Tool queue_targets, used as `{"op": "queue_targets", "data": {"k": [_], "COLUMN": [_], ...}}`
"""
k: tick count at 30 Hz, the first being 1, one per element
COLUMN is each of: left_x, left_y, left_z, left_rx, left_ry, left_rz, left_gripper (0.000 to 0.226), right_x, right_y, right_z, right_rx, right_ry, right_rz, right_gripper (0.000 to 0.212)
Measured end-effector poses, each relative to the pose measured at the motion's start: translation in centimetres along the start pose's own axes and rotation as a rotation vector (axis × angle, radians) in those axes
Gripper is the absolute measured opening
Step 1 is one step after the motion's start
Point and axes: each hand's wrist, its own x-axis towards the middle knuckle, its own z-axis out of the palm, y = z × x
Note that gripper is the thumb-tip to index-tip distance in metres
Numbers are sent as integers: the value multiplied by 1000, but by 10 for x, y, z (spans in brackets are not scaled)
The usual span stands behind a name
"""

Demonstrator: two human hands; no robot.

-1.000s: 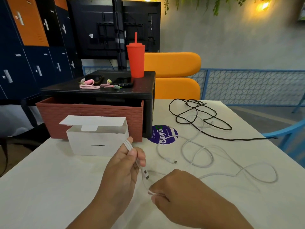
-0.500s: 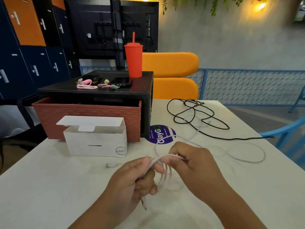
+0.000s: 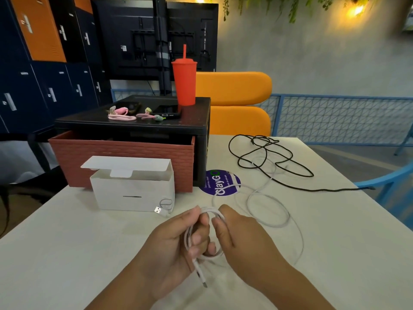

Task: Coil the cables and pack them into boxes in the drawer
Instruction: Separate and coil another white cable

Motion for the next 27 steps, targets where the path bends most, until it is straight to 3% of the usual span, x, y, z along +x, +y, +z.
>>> {"op": "queue_targets", "data": {"k": [3,8,11,15,19,22,24,25,27], "left_x": [1,3,2,4,4,6,13,15,15], "left_y": [-1,-4,0,3,5,6,9,12,15], "left_z": [0,-3,-4,-13,-15,-24,-33,-36,-46], "left_rx": [16,6,-33,-130,-199,-281,-351,-360,-323], "left_ry": [10,8,-42,-90,-109,-206,-403,-477,-443], "left_rz": [-6,-9,-17,12,54,97,90,90,141], "left_gripper": [30,32,22,38,43,41,31,36,54], "right_x": [0,3,2,2,5,6,6,7,7], "right_y": [1,1,0,8,26,33,40,44,50], "right_z": [1,1,-2,-5,-13,-16,-16,-16,-21], "right_rx": [-131,-230,-143,107,244,182,139,125,110], "right_ry": [-85,-126,-80,59,169,218,244,259,286], "right_rz": [6,7,12,-37,23,5,-8,-1,44], "right_gripper": [16,16,19,57,48,54,57,54,46]}}
